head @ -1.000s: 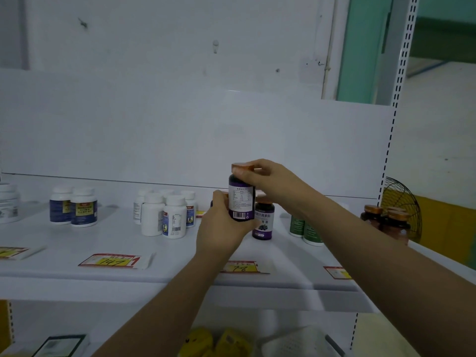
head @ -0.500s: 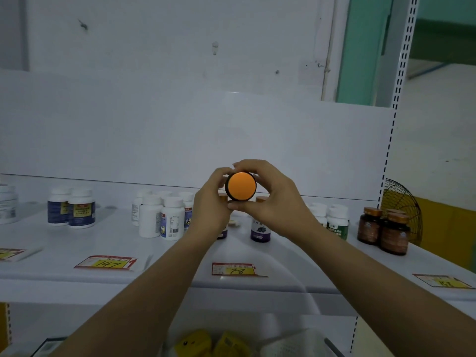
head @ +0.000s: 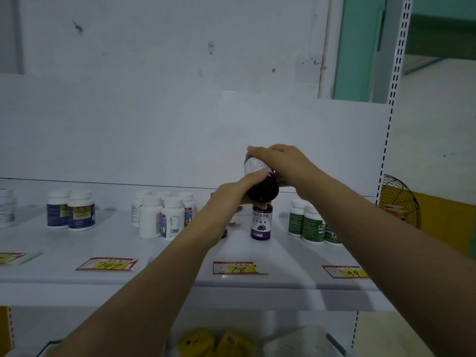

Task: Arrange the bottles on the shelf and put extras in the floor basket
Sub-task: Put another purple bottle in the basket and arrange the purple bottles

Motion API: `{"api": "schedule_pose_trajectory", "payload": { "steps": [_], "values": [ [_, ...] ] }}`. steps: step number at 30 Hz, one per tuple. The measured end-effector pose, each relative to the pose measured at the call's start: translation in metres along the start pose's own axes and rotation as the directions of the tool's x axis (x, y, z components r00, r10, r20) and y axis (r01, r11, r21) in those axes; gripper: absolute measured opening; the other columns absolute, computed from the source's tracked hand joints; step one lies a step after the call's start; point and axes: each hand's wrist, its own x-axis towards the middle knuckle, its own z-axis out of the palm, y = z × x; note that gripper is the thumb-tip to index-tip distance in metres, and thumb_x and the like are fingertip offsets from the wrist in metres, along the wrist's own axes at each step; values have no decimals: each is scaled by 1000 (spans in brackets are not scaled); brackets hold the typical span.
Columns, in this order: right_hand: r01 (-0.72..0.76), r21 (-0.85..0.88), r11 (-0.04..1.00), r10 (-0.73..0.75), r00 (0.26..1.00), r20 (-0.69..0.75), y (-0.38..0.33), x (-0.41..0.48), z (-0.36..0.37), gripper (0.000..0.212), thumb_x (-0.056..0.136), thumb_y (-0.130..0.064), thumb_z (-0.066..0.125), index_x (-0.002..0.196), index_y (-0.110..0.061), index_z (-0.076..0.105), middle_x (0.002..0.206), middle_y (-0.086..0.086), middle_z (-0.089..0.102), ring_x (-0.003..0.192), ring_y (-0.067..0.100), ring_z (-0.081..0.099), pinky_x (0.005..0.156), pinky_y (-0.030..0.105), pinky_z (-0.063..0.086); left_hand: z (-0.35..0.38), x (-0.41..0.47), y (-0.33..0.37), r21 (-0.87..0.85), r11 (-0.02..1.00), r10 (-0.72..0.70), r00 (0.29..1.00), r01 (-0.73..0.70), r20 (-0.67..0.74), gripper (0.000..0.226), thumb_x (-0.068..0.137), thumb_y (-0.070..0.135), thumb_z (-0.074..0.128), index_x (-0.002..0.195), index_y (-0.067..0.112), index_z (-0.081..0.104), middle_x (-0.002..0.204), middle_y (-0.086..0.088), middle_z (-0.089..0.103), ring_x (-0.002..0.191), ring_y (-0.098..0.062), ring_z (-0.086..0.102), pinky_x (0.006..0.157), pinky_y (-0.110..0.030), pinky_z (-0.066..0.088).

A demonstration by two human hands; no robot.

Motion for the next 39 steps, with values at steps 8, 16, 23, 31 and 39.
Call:
{"api": "schedule_pose_trajectory", "payload": {
  "steps": [8, 16, 23, 31, 39],
  "values": [
    [-297, -30, 954, 299, 949, 98, 15, -11, -10, 26, 84, -38, 61, 82, -12, 60, 73, 9, 65, 69, 20, 64, 78, 32, 54, 8, -4, 2, 40, 996, -87, 996, 86, 24, 56, 85, 61, 47, 121, 19, 59, 94, -8, 73, 92, -18, 67, 97, -36, 45],
    [137, -122, 983, -135, 990, 29, 5, 0, -2, 38, 79, -43, 73, 107, -23, 58, 102, -2, 63, 88, 10, 61, 69, 23, 50, 12, -4, -15, 450, 891, 122, 921, 62, -369, 50, 73, 55, 70, 100, 17, 51, 88, 2, 59, 85, -16, 57, 77, -35, 52],
    [186, -107, 977, -180, 982, 59, 8, 11, 16, 37, 81, -31, 73, 114, -27, 57, 103, -1, 60, 87, 10, 61, 67, 22, 52, -3, 5, -34, 700, 700, 191, 907, 142, -375, 62, 74, 58, 68, 118, 19, 48, 115, -2, 59, 110, -21, 49, 93, -39, 46],
    [211, -345, 914, -136, 964, 229, 29, 29, 37, 47, 85, -24, 69, 128, -30, 53, 115, -3, 50, 102, 16, 51, 78, 24, 39, -44, -21, -76, 906, 415, -25, 996, 87, -84, 53, 95, 45, 44, 141, 22, 34, 140, -3, 47, 129, -23, 40, 105, -36, 34],
    [187, -382, 905, -62, 947, 316, 59, 46, 45, 49, 83, -20, 72, 125, -34, 52, 120, 0, 54, 105, 19, 56, 83, 28, 41, -46, -23, -86, 917, 392, -149, 989, 77, -20, 50, 100, 43, 32, 148, 31, 24, 152, -1, 32, 141, -25, 26, 114, -41, 23]
  ]
}}
